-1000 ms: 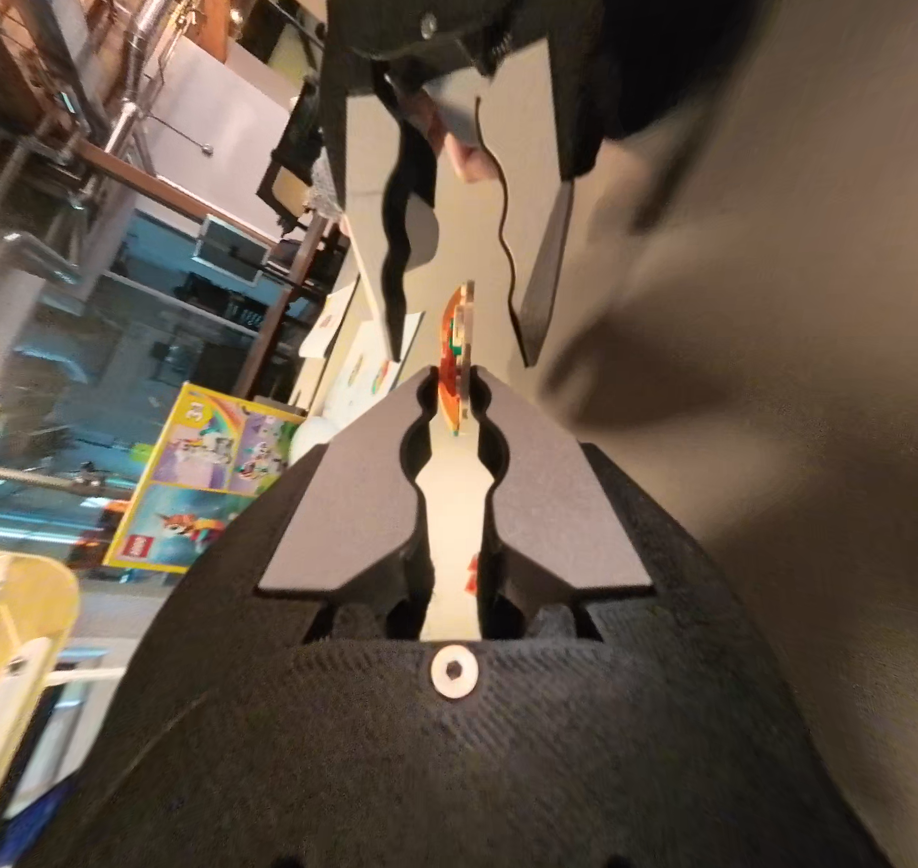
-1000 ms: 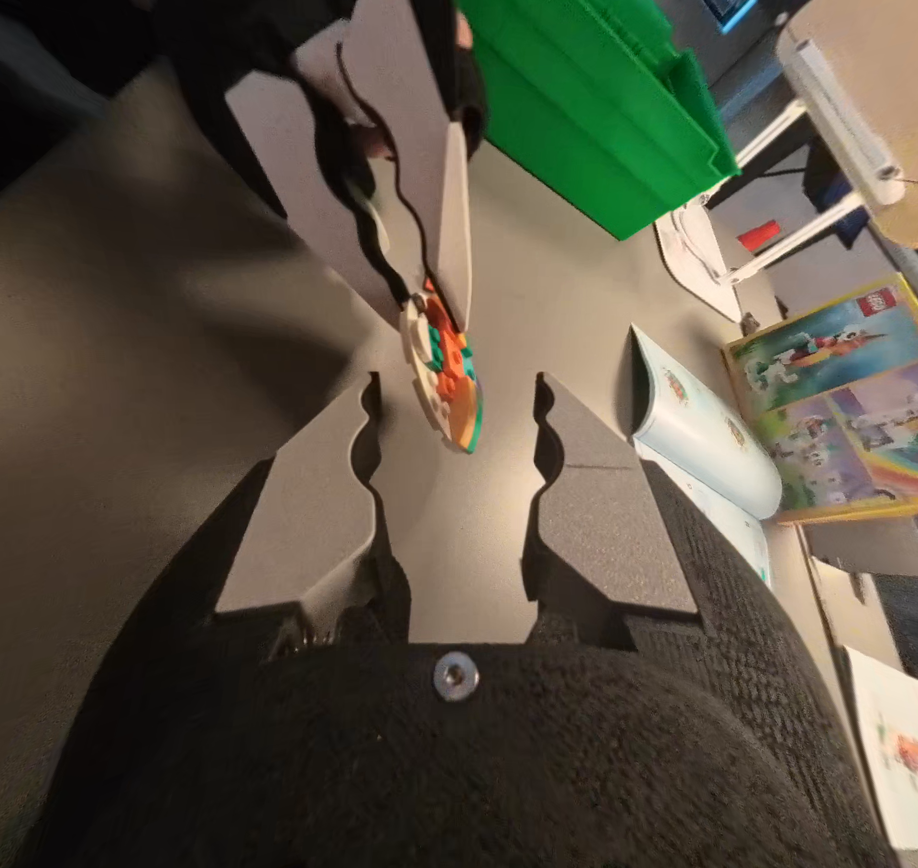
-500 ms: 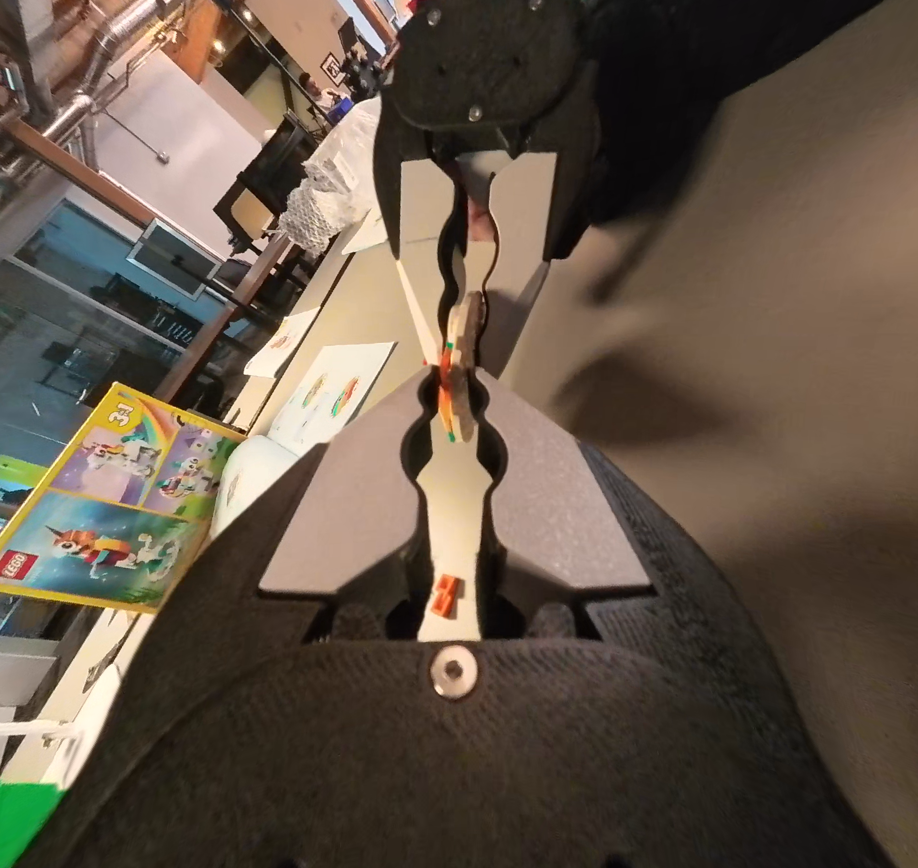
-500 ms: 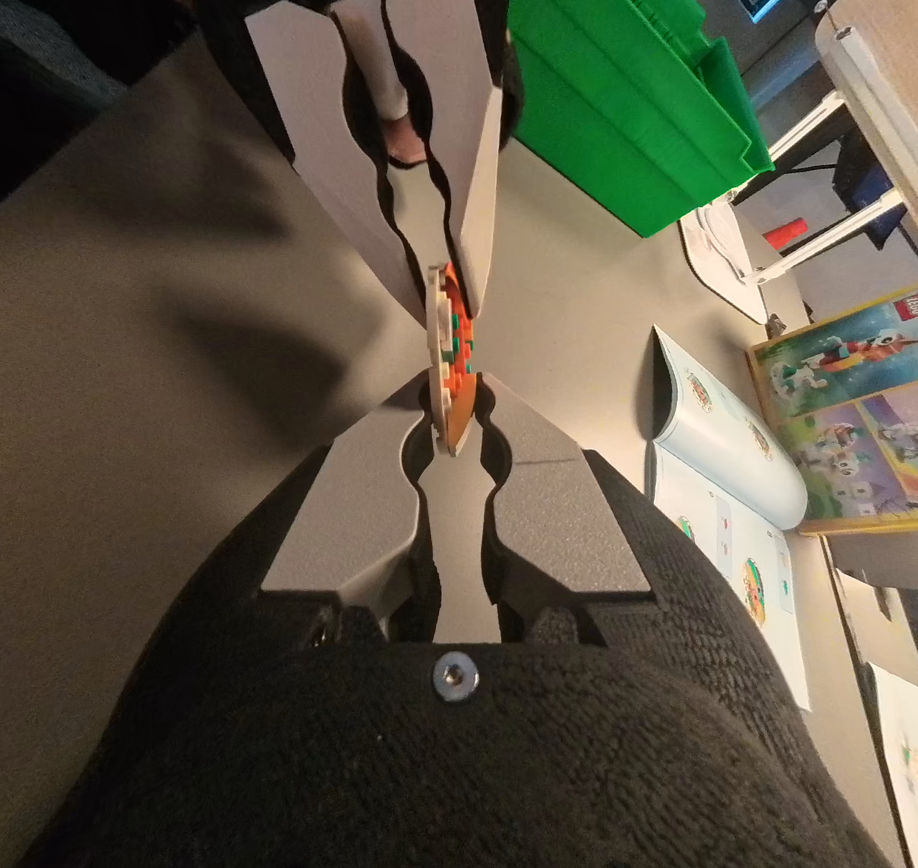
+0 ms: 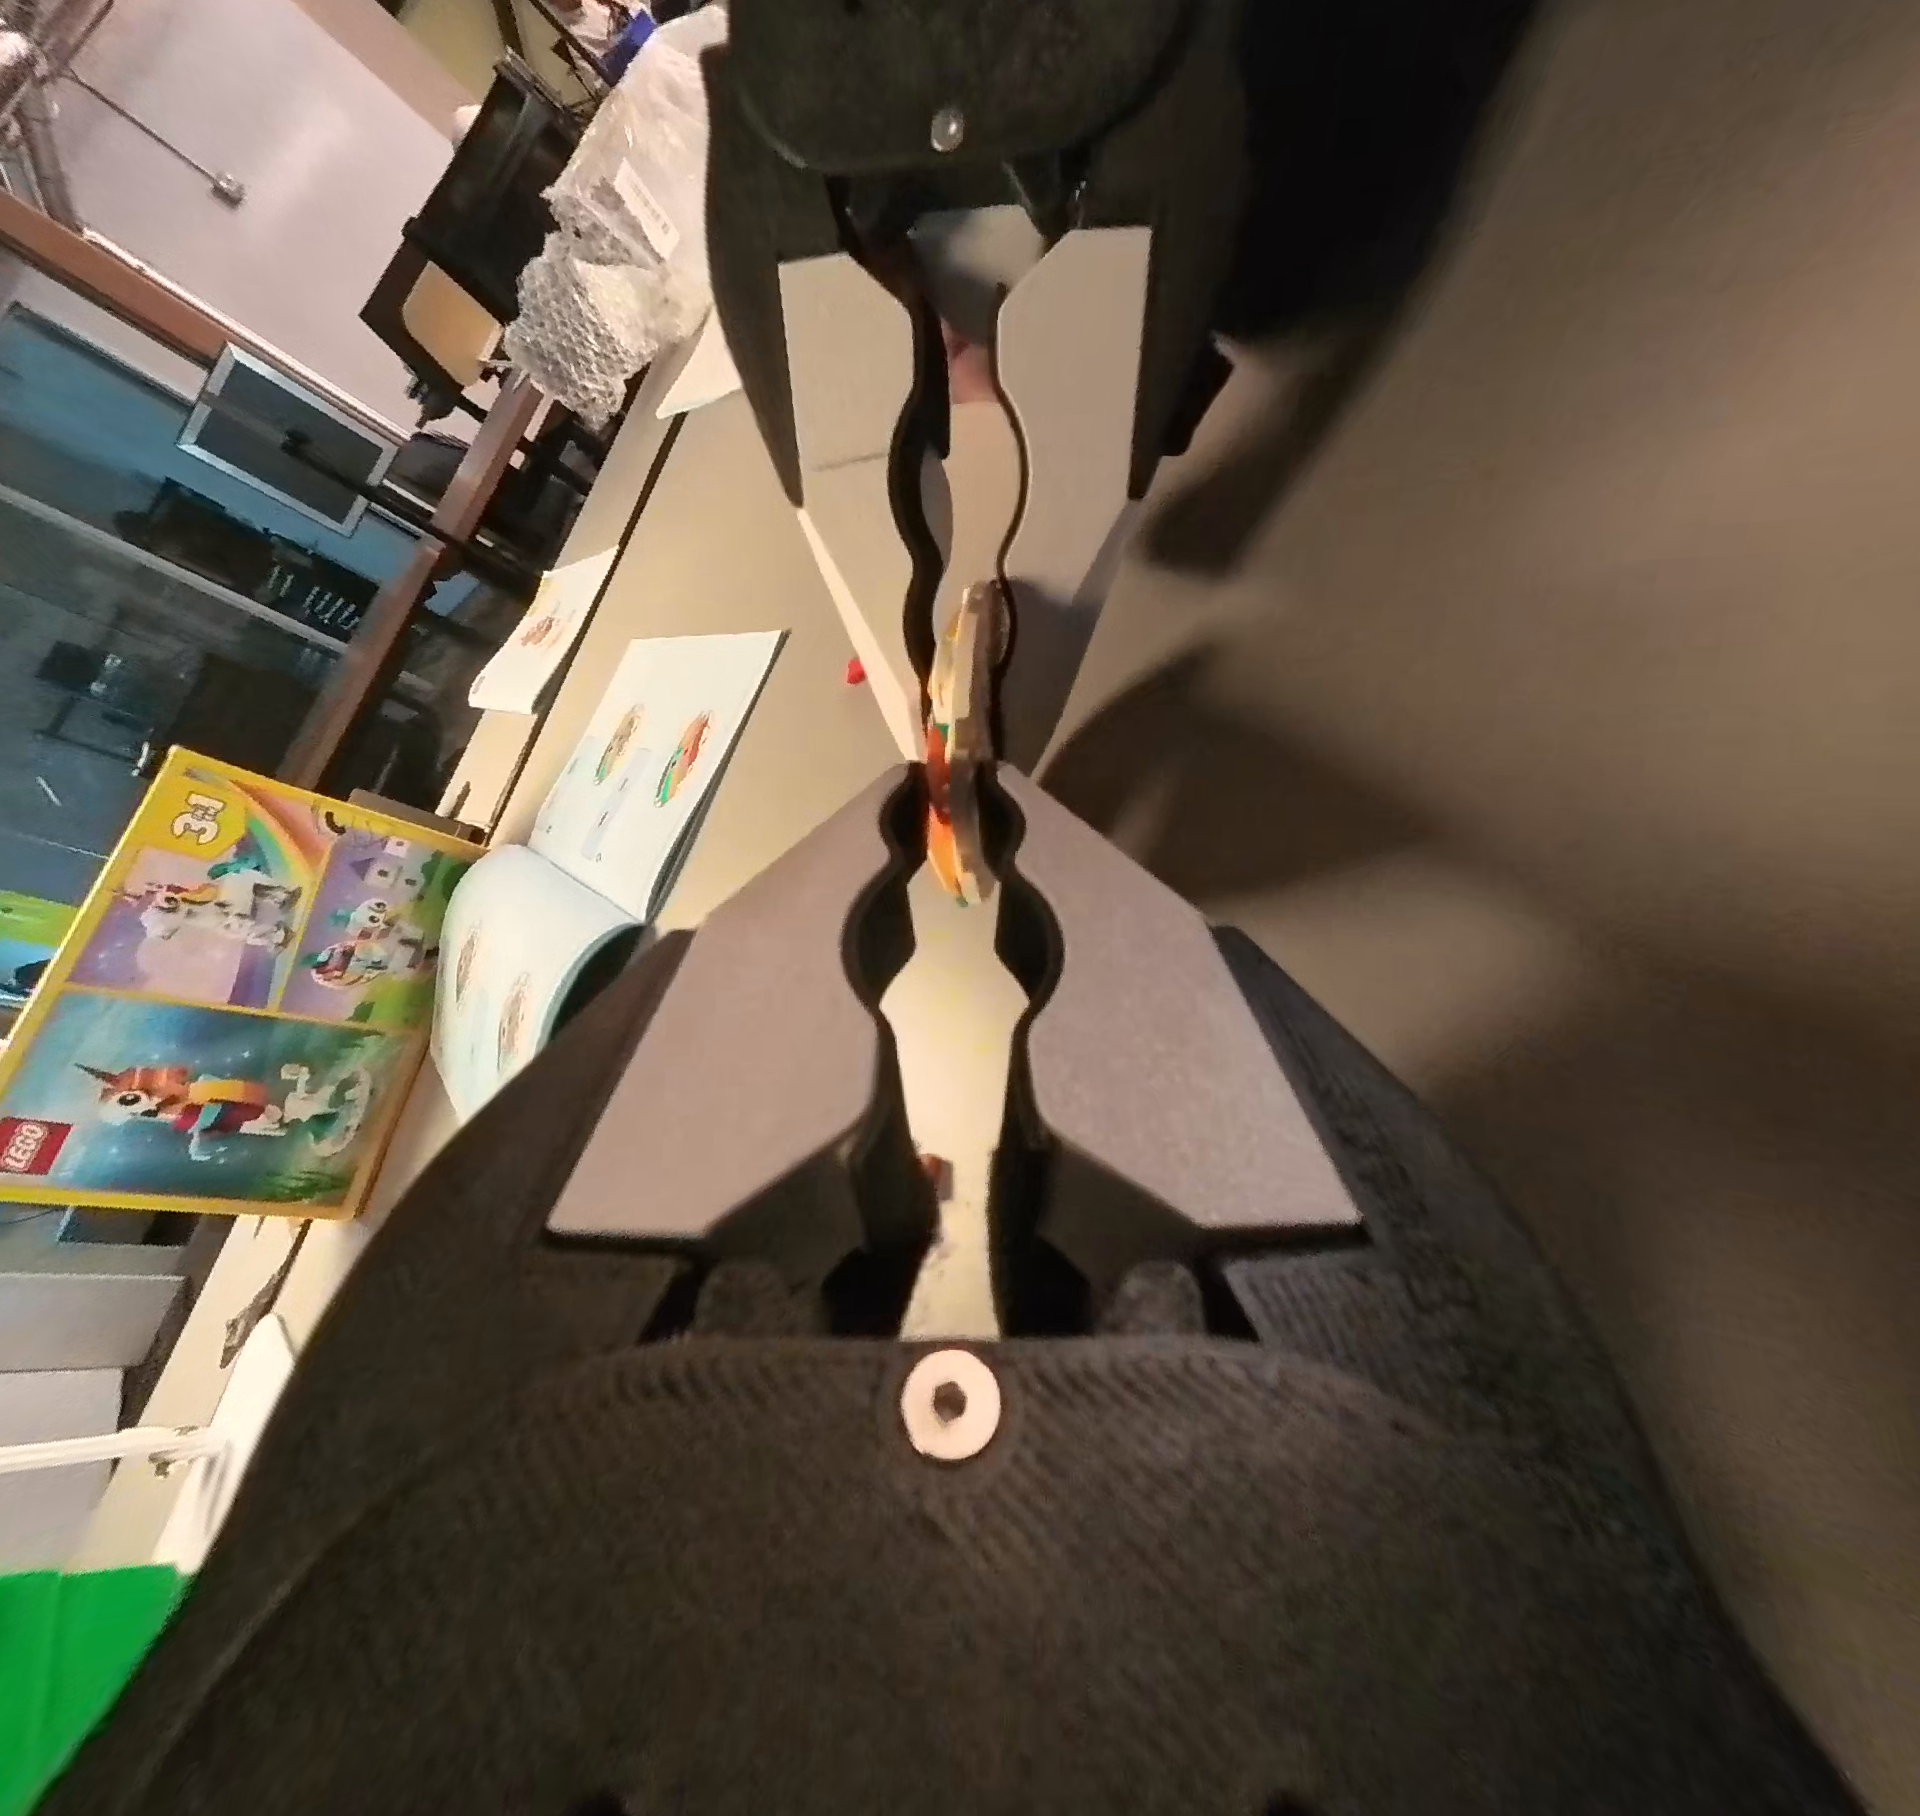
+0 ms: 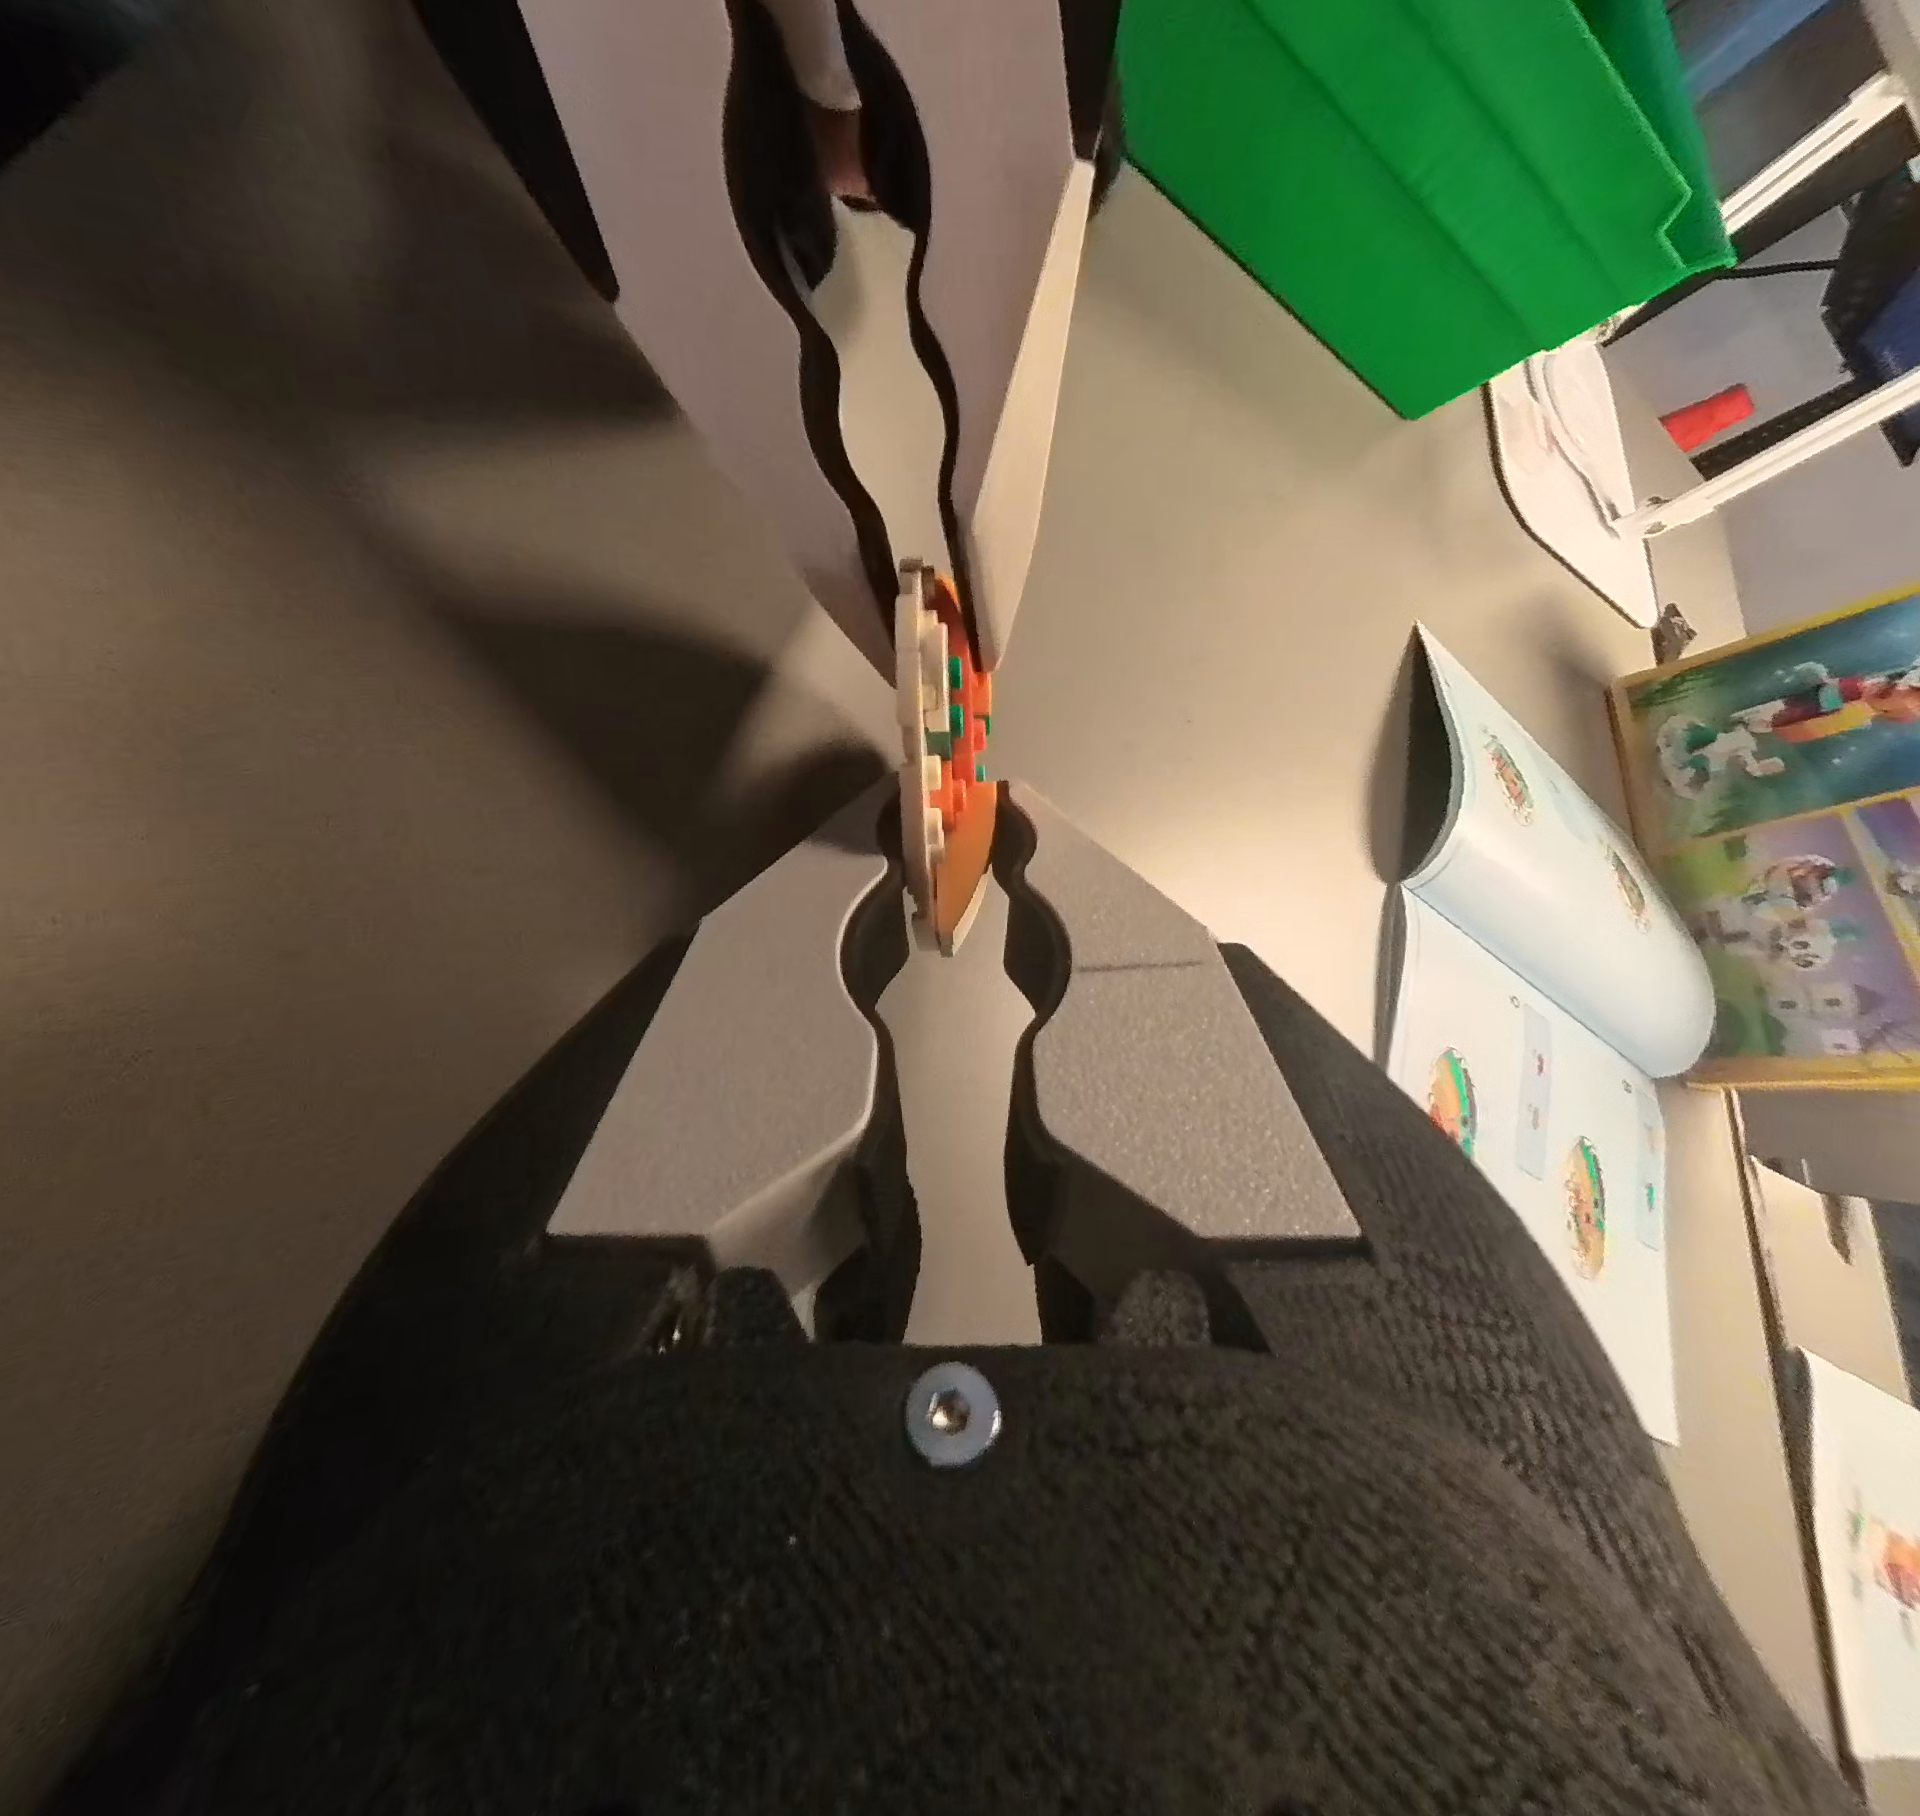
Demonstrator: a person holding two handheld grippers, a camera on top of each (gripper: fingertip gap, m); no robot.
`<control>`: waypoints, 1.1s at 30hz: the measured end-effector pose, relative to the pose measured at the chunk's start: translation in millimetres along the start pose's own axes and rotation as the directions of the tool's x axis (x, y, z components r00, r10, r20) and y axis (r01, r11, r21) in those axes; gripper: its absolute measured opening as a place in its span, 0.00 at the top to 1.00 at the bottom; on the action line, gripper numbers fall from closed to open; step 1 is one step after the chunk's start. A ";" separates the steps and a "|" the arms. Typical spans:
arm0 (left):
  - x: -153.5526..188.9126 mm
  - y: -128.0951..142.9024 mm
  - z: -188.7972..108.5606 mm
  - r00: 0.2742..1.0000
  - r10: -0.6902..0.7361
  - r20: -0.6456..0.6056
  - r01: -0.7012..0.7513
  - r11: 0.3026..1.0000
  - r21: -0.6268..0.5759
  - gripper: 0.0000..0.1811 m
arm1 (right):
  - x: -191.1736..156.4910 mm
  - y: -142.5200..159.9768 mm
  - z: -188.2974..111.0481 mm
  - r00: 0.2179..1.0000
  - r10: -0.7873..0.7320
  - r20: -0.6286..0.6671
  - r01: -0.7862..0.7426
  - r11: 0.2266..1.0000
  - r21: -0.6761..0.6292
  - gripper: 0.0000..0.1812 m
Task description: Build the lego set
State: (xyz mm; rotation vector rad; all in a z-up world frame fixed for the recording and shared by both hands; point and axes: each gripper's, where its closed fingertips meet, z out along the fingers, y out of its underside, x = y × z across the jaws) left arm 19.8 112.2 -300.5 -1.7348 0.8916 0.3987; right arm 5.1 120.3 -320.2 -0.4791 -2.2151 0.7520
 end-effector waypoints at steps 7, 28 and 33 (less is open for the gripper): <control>0.6 -4.9 -6.9 0.998 -0.053 -0.033 0.055 0.996 0.077 0.95 | -3.9 -7.7 0.9 0.999 0.035 0.029 -0.037 0.998 0.057 0.94; 0.9 -4.8 -5.8 0.997 -0.064 -0.033 0.066 0.995 0.081 0.96 | -2.7 -6.4 3.2 0.999 -0.029 -0.019 0.030 0.997 0.068 0.94; -14.6 -7.1 -7.8 0.995 -0.063 0.082 0.054 0.993 0.108 0.71 | 10.5 -17.8 -8.5 0.973 -0.160 -0.168 0.183 0.974 0.133 0.94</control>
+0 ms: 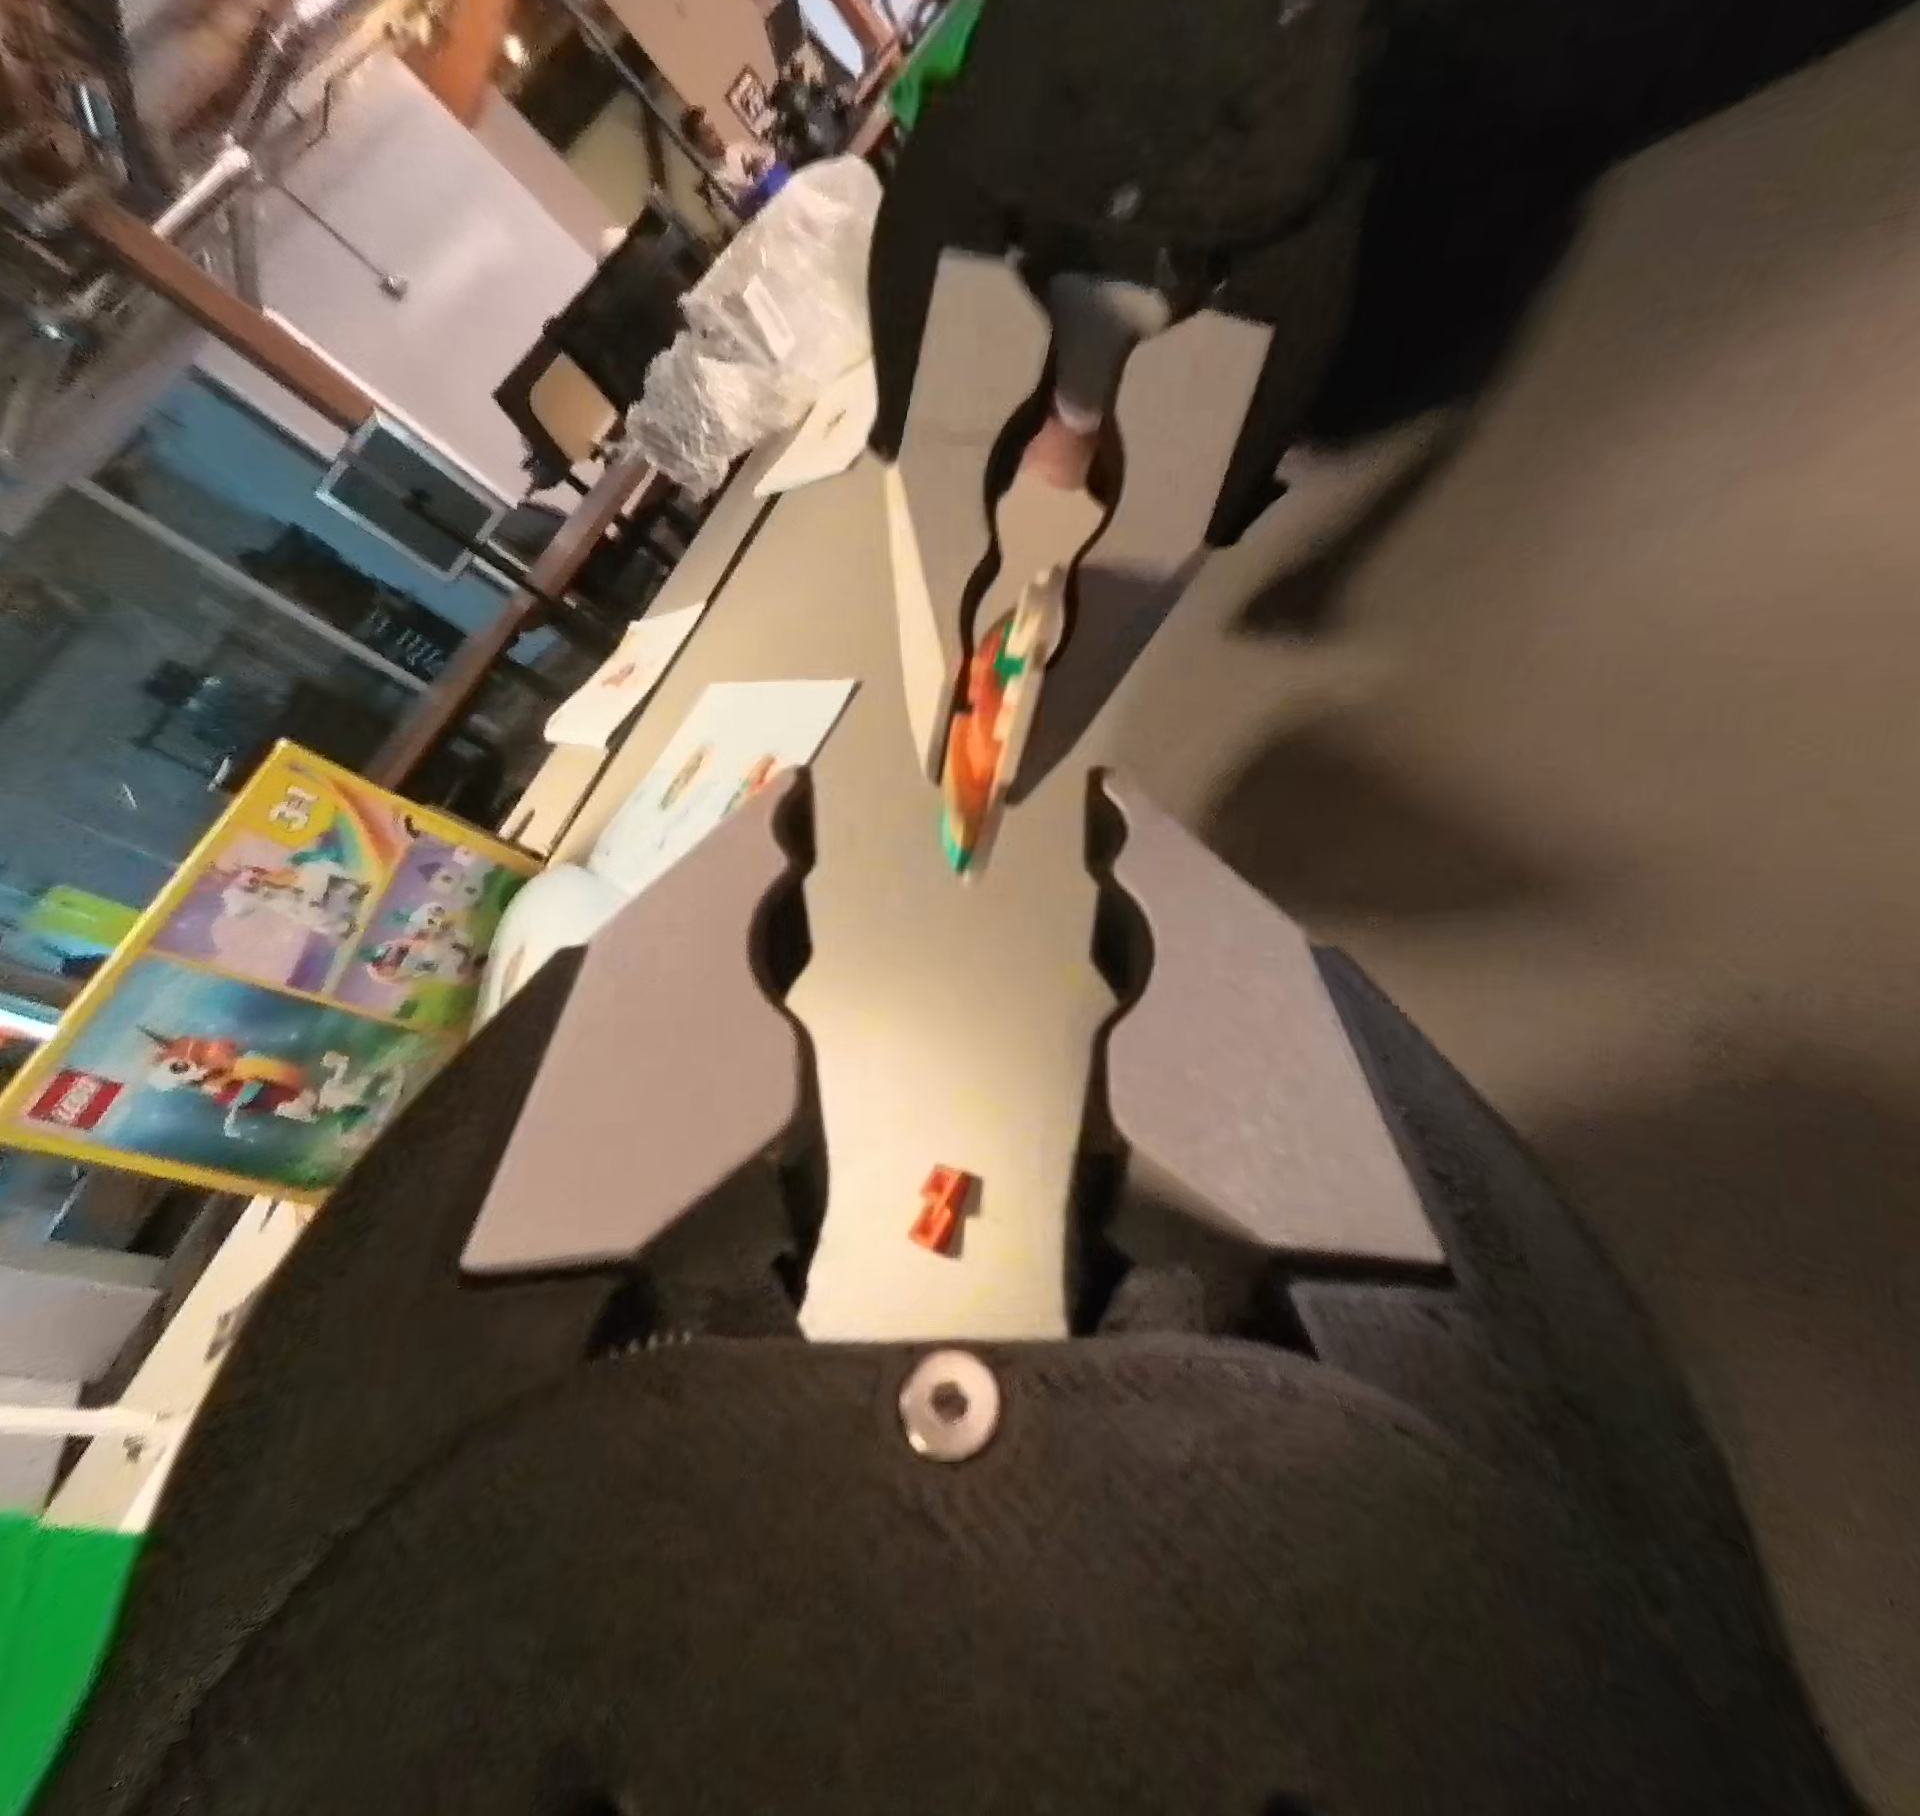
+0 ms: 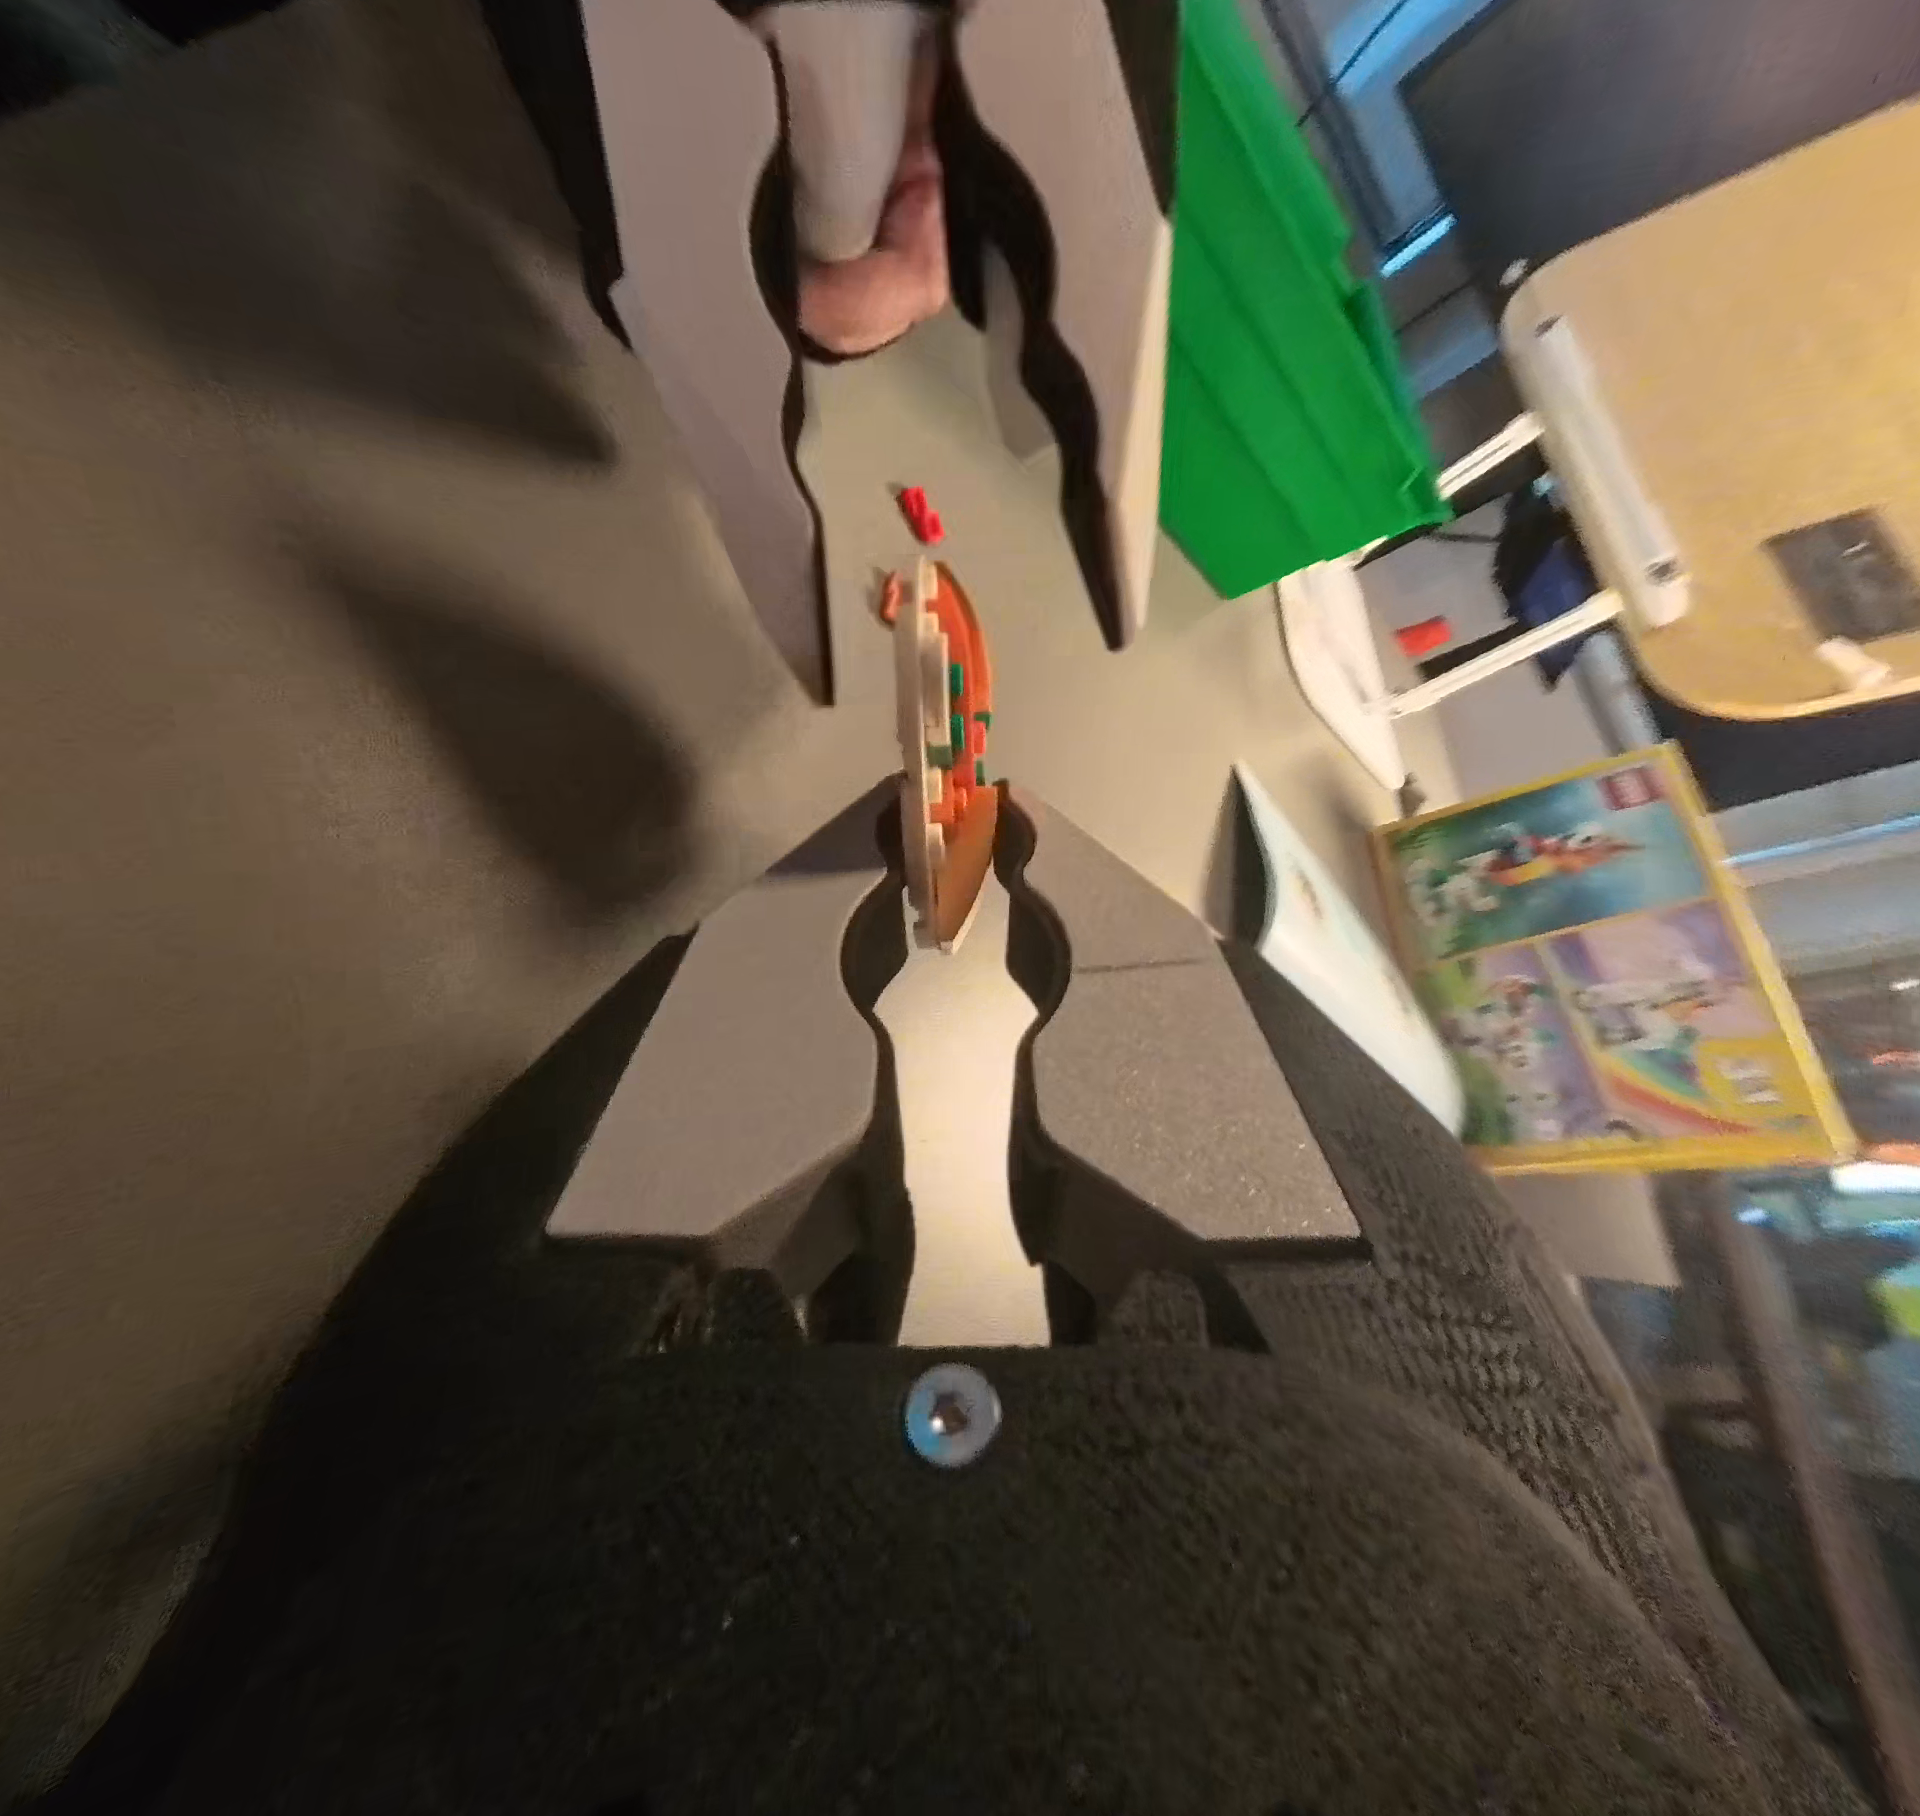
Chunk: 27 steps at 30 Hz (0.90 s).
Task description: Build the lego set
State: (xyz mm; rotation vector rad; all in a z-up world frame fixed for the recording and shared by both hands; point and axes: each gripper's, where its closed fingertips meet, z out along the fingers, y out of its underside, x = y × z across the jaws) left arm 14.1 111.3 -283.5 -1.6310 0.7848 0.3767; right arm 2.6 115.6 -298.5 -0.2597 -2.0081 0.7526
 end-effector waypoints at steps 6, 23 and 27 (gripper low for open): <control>4.3 -4.8 -3.6 0.996 0.094 0.002 -0.094 0.995 0.036 0.82 | -1.9 -16.1 -3.6 0.987 -0.151 -0.062 0.154 0.986 0.058 0.94; -82.4 66.3 -79.1 0.771 0.461 0.439 -0.236 0.847 -0.476 0.94 | -13.8 -9.1 48.4 0.784 0.578 0.226 -0.553 0.816 -0.168 0.88; -84.1 63.4 -77.7 0.751 0.482 0.452 -0.247 0.839 -0.484 0.94 | -18.6 -6.1 70.6 0.737 0.624 0.258 -0.568 0.780 -0.264 0.87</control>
